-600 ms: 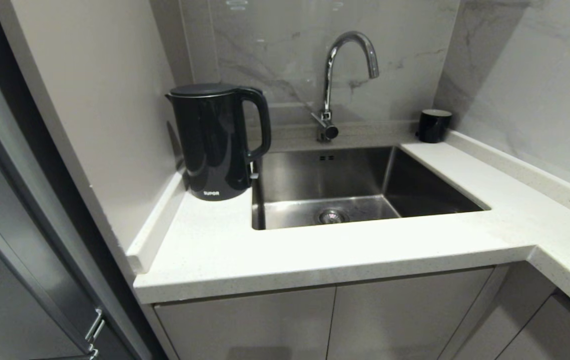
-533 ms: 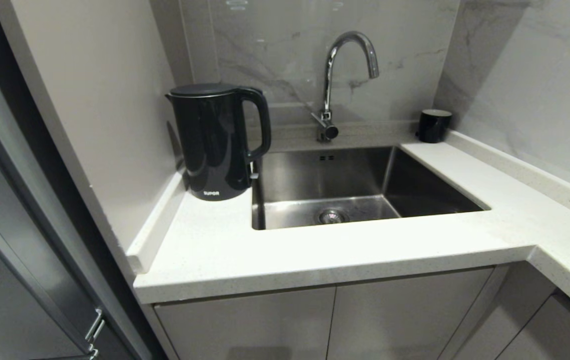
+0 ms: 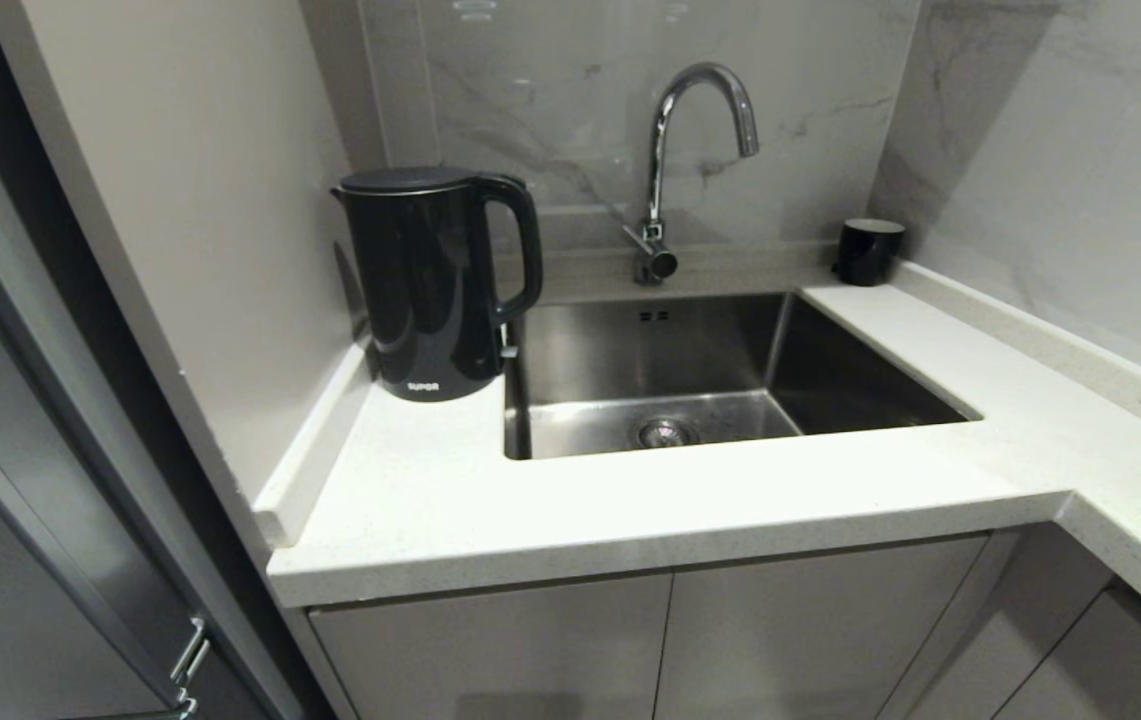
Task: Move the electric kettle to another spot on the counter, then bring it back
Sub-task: Grab the kettle
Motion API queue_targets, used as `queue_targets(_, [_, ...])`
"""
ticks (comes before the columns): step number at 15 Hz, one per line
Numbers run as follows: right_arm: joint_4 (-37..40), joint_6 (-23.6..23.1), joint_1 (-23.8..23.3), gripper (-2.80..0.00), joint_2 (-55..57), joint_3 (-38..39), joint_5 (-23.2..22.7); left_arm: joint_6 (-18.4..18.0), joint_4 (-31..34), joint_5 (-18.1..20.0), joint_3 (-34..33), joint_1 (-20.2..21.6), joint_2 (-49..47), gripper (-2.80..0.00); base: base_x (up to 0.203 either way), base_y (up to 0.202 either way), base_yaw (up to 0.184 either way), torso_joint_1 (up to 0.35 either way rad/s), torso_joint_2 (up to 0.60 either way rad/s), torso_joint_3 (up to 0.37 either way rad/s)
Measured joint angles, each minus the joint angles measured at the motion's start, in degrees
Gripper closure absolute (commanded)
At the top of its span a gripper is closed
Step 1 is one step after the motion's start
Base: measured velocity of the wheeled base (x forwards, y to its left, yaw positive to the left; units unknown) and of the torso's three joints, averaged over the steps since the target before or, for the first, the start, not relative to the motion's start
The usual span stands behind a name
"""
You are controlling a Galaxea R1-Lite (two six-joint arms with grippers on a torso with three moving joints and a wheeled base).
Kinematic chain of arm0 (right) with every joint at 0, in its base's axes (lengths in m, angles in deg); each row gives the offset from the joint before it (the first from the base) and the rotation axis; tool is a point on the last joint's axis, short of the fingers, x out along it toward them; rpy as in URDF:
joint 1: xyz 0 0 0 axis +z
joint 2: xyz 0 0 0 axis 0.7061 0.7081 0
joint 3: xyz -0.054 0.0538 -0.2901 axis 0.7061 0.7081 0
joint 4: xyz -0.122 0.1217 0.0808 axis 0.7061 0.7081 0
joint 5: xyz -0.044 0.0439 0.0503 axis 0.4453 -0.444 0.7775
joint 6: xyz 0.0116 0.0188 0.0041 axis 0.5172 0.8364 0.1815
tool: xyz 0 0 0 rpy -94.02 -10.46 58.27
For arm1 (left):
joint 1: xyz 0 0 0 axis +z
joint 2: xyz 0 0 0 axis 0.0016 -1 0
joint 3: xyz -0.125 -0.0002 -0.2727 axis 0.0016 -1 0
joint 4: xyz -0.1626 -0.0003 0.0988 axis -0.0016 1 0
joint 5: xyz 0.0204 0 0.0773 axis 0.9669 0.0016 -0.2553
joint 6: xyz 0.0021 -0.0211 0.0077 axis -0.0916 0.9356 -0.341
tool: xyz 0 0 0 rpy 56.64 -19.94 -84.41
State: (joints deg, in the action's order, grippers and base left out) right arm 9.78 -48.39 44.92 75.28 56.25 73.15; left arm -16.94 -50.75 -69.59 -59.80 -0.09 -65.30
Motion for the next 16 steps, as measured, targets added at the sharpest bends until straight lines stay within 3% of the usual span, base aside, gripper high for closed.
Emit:
queue_targets(12, [0.00, 0.09, 0.00, 0.00, 0.00, 0.00, 0.00, 0.07, 0.02, 0.02, 0.00, -0.02, 0.00, 0.00, 0.000, 0.000, 0.000, 0.000, 0.00, 0.000])
queue_targets(16, [0.00, 0.09, 0.00, 0.00, 0.00, 0.00, -0.01, 0.03, 0.00, 0.01, 0.00, 0.00, 0.00, 0.00, 0.000, 0.000, 0.000, 0.064, -0.31, -0.257])
